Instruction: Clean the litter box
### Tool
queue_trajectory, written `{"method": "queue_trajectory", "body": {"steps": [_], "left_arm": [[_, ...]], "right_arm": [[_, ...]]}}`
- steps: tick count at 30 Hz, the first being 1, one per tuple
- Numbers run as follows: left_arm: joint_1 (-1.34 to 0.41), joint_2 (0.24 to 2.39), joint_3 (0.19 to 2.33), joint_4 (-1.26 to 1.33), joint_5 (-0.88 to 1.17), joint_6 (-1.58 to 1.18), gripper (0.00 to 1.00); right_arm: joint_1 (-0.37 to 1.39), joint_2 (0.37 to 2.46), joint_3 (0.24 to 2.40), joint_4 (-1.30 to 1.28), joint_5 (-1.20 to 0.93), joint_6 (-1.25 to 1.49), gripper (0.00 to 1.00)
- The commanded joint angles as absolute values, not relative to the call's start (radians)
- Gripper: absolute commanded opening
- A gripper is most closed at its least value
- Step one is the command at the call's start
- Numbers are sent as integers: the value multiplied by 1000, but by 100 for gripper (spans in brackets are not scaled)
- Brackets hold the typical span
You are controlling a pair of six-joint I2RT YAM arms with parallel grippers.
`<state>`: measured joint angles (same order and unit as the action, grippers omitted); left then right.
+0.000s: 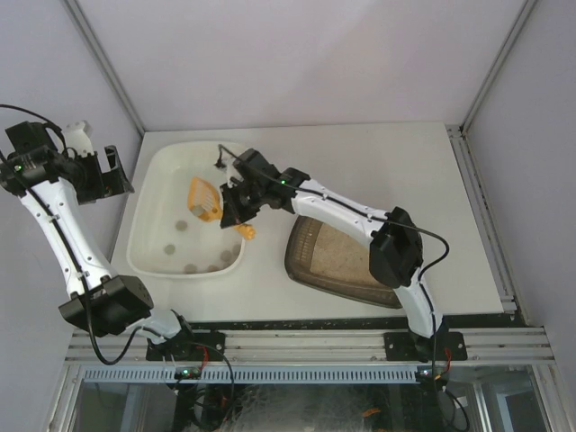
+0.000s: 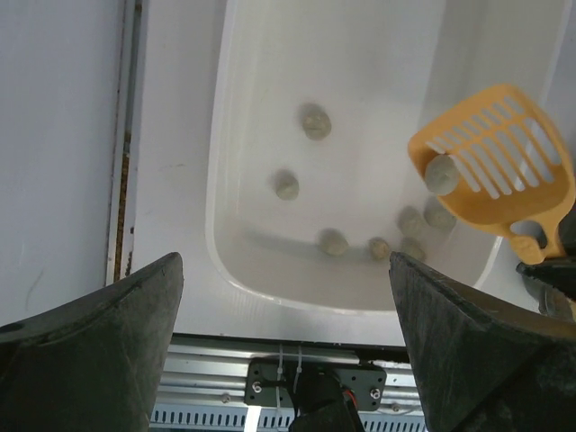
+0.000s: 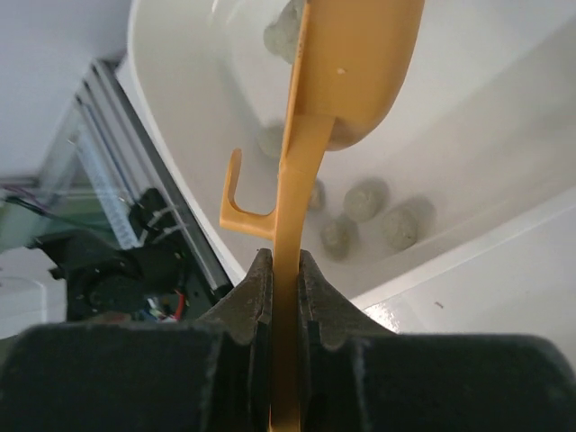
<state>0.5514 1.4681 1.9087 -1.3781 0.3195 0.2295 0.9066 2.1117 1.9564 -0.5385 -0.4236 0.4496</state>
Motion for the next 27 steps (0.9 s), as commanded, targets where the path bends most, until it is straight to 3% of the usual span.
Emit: {"method": "queue_trajectory", "body": {"steps": [1,7,19,22,27], "left_arm": [[566,1419,1857,-1362,348,272,100],[568,1435,1830,-1351,347,281,100],[568,1460,1805,-1333,377,269,100],[568,1458,1787,-1328,391,268,100],[568,1395,1685,-1191,320,212,100]], "right_arm": [[1006,2110,2123,-797,-202,203,0],[1102,2104,2145,-866,55,20,0],[1089,1965,1936,-706,175,-103,0],[1032,1882,1836,-683,108,-63,0],[838,1506,1367,-535,-160,107,0]]}}
